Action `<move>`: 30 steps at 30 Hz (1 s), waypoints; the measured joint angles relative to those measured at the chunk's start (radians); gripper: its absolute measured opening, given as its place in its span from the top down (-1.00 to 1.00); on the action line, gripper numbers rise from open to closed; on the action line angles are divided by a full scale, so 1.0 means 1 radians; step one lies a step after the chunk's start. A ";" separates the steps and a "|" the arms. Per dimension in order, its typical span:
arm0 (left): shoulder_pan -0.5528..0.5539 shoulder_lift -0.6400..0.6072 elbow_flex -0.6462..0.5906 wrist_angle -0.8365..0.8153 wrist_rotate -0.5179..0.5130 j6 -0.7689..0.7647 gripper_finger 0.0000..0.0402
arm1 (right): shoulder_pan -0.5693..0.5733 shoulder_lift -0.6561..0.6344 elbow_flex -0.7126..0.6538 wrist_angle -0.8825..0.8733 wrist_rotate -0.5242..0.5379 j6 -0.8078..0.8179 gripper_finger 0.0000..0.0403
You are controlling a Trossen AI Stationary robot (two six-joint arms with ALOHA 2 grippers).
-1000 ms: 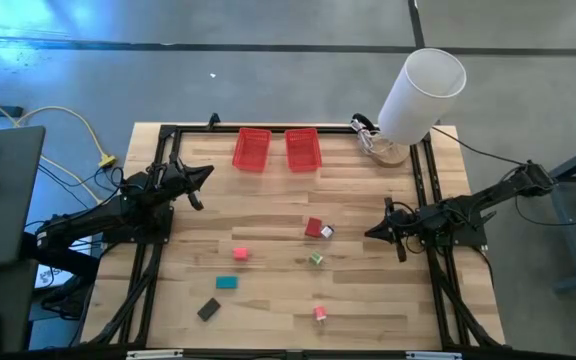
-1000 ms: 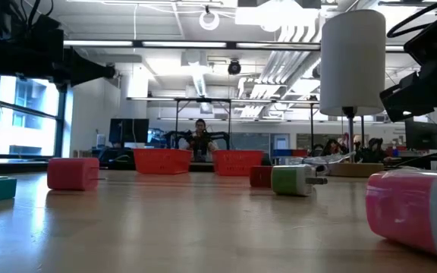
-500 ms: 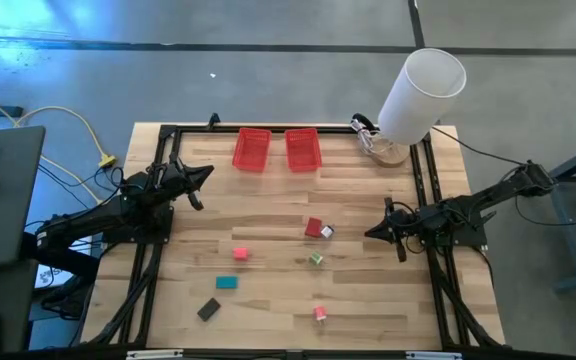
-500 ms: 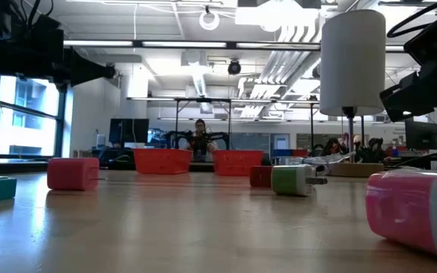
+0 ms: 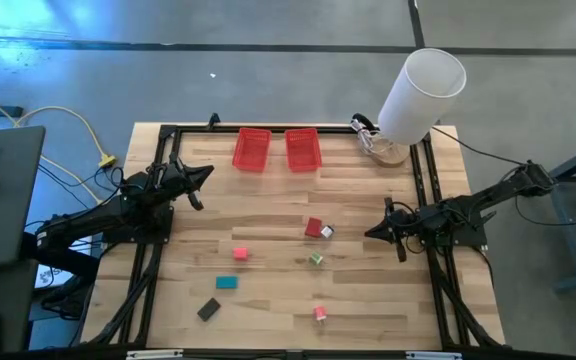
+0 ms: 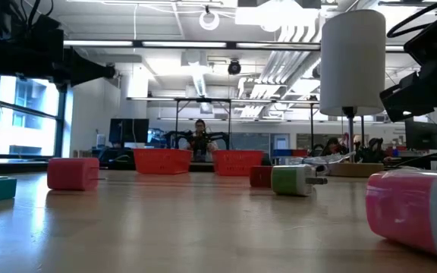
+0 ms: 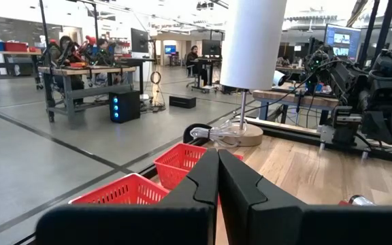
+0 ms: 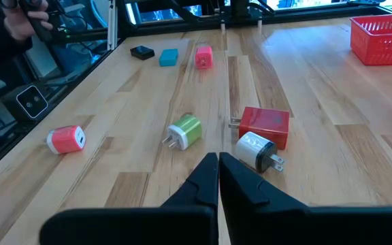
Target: Pick & Place Office items
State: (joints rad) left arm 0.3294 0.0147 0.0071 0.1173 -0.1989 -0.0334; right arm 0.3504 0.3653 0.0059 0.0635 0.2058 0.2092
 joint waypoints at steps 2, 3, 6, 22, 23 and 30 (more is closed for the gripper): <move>0.000 0.000 0.000 0.000 0.000 0.000 1.00 | 0.000 0.000 0.000 0.000 0.000 0.000 0.99; 0.000 0.000 0.000 0.000 0.000 0.000 1.00 | 0.000 0.000 0.000 0.000 0.000 0.000 0.99; 0.000 0.000 0.000 0.000 0.002 0.000 1.00 | 0.000 0.000 0.000 0.002 0.003 0.000 0.99; 0.000 0.000 0.000 0.000 0.102 -0.095 1.00 | -0.002 0.000 0.000 0.078 0.003 -0.045 0.99; 0.000 0.000 0.000 0.000 0.102 -0.095 1.00 | -0.003 0.000 0.000 0.086 0.003 -0.064 0.99; 0.000 0.000 0.000 0.000 0.141 -0.087 0.99 | -0.004 0.001 0.031 0.164 0.191 -0.168 0.93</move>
State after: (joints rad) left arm 0.3290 0.0147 0.0071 0.1173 -0.0578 -0.1207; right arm 0.3462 0.3664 0.0367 0.2274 0.3963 0.0408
